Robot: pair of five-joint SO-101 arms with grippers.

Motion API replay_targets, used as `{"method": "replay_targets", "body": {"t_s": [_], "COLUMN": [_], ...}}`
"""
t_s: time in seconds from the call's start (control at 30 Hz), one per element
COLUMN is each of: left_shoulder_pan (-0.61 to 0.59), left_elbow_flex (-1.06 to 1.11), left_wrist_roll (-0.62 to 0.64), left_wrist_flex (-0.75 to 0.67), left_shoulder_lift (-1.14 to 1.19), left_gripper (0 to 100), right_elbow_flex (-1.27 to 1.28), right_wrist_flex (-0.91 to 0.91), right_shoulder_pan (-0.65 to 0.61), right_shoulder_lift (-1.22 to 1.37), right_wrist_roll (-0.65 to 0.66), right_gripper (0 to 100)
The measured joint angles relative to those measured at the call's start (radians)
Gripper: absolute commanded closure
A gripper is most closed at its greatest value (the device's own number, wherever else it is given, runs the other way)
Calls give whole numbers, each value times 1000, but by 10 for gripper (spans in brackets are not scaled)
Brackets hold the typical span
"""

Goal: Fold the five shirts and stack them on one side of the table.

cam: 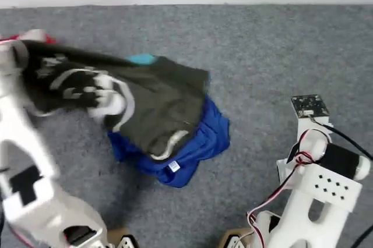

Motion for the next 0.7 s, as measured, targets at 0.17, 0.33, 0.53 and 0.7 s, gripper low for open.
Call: {"method": "replay_targets", "body": {"t_s": [0.17,0.33,0.53,0.7], "left_shoulder_pan": [-103,-86,-51,106], "left_elbow_flex": [29,103,144,288], "left_wrist_roll": [0,2,129,144], "left_wrist_flex": [0,0,6,135], "left_shoulder_lift": [-152,-206,-259,-267], "left_gripper": [988,987,987,981], "right_elbow_flex": [26,37,37,37], "right_wrist_flex": [-28,-31,-31,-31], "right_shoulder_pan": [0,0,0,0], "right_shoulder_lift": [0,0,0,0], "right_wrist_roll": [0,0,0,0], "right_gripper": [445,445,445,444]}}
